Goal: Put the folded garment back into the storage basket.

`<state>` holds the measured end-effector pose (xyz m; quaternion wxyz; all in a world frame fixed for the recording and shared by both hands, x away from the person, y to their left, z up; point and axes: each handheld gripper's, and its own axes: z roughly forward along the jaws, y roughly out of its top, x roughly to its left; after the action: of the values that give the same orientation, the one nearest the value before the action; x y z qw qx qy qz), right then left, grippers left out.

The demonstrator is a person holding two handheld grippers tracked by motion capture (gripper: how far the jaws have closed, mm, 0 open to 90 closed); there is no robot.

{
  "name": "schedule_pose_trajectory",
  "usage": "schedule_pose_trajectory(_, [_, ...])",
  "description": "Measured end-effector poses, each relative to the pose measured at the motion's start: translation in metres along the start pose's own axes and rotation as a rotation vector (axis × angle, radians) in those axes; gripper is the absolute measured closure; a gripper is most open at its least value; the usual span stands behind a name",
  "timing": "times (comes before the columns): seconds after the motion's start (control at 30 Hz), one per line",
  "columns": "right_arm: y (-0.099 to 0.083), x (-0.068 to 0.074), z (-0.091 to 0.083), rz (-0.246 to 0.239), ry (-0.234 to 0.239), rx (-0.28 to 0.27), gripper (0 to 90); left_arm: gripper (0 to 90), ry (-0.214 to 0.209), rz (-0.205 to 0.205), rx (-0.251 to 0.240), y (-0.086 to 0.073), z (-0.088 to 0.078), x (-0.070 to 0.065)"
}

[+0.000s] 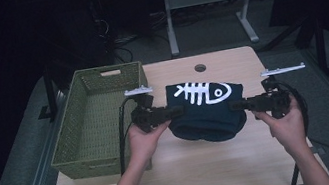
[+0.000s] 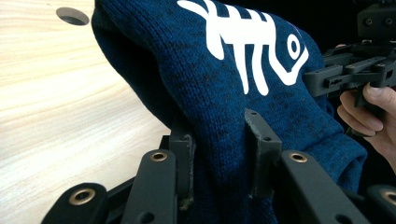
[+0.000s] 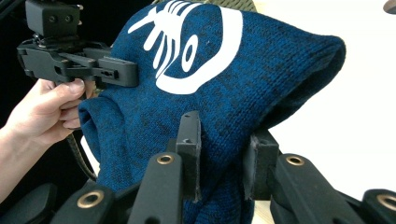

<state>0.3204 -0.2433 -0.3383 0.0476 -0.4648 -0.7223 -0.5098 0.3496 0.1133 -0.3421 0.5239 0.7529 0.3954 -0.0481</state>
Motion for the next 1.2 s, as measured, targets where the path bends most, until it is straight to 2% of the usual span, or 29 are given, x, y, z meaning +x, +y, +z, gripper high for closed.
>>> schedule_pose_trajectory(0.6, [0.022, 0.020, 0.021, -0.028, 0.025, 0.009, 71.6, 68.5, 0.014, 0.006, -0.015, 0.009, -0.033, 0.011])
schedule_pose_trajectory(1.0, [0.036, 0.034, 0.038, -0.040, 0.046, 0.022, 71.3, 68.1, 0.019, -0.020, -0.023, 0.010, -0.054, 0.024])
schedule_pose_trajectory(1.2, [0.042, 0.039, 0.050, -0.049, 0.058, 0.025, 71.3, 68.1, 0.034, -0.025, -0.034, 0.011, -0.066, 0.030])
